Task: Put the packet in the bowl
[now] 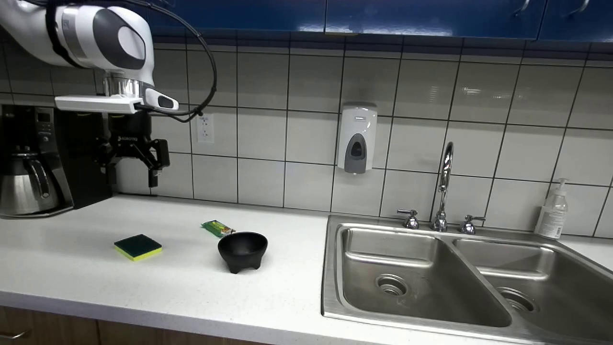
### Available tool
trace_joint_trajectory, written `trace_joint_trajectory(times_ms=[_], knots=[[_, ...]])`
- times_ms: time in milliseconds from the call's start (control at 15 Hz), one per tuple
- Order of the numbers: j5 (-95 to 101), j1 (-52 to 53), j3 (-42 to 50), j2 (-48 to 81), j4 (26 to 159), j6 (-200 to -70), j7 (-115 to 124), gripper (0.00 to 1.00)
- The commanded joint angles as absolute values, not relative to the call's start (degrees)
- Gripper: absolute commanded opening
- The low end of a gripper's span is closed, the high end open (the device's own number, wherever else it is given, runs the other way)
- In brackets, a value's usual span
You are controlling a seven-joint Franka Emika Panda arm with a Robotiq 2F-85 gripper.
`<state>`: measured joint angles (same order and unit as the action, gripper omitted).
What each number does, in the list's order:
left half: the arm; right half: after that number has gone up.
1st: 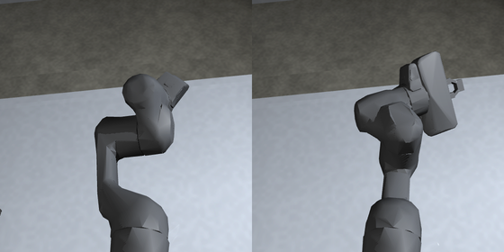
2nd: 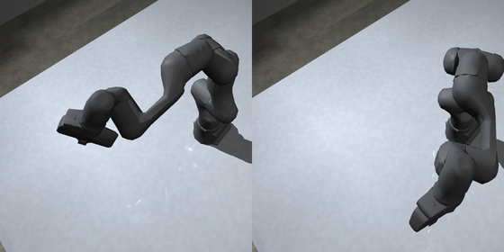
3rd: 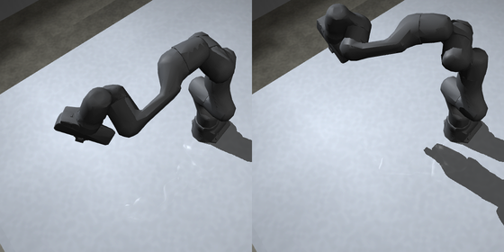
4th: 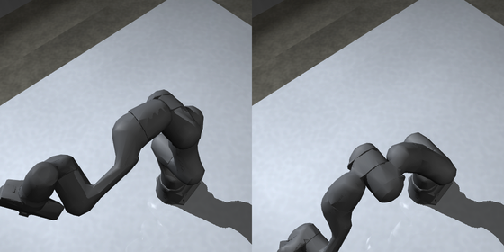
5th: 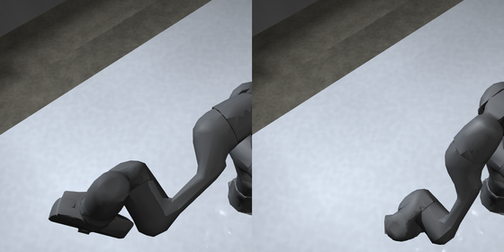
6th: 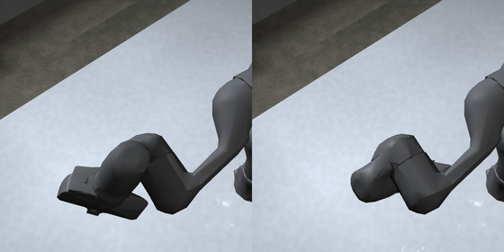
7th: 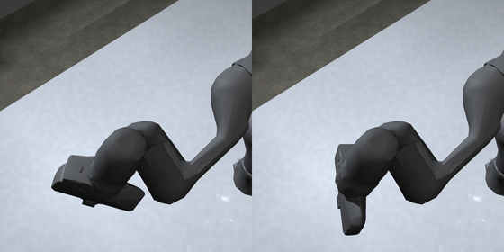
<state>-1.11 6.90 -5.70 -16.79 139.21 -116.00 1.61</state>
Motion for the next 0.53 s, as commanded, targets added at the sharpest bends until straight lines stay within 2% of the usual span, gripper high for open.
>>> trace_joint_trajectory(times_ms=[0, 467], knots=[[1.5, 6.0, -5.1, -12.6, 137.1, -118.6, -1.8, 1.0], [2.4, 5.4, -2.7, -3.5, 131.3, -121.5, -10.7, 1.0]])
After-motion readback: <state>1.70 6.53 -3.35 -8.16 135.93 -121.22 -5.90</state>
